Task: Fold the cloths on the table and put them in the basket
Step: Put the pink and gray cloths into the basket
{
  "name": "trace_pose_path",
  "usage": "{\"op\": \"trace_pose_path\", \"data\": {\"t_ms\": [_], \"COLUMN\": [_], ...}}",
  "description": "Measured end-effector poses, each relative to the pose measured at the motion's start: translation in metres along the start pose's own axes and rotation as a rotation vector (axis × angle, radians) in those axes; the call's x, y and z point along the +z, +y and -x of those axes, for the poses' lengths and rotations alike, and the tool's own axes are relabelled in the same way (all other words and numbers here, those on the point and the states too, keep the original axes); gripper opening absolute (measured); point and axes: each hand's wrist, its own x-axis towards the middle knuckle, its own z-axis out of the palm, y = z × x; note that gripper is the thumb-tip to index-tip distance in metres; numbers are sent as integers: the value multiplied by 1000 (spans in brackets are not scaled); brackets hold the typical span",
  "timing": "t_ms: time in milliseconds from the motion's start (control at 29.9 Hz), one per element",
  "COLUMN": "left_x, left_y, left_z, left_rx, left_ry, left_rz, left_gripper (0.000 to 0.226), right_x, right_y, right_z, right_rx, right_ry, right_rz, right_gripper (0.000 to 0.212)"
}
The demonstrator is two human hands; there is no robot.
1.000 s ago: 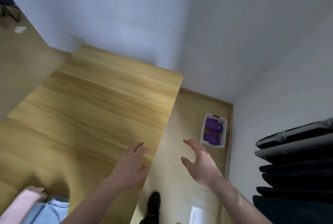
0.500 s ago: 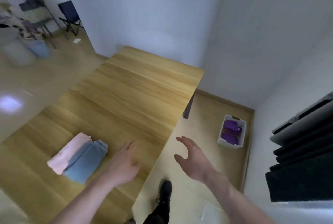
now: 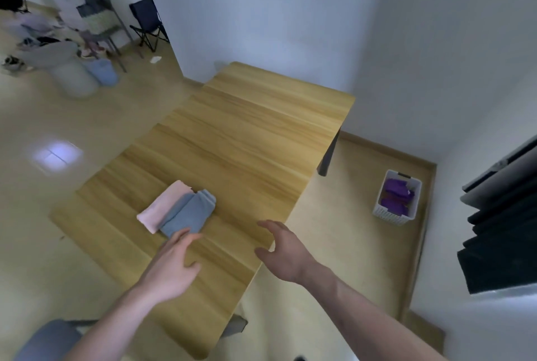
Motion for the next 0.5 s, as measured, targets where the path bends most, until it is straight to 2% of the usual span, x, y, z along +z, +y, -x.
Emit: {"op": "trace_pose_path", "data": {"t_ms": [267,368,435,502], "left_x": [-28,-57,-64,-85], "left_y": [-60,-102,-109,-146], "left_z": [-19,-54,-80,-119], "left_rx": [-38,-6,-6,5], "left_ry": [-22,-81,-86,-152], "left_rz": [2,-16,13,11], "left_gripper": [54,54,48,41], "right_x": [56,92,105,138], "right_y": [-22,-43,-41,-59], "right_z": [-24,-57,-67,-102], "right_rx": [112,194,255,334], "right_ry": [-40,0,22,79], "right_rz": [-9,-30,-63,-120], "right_gripper": [65,66,67,66]}}
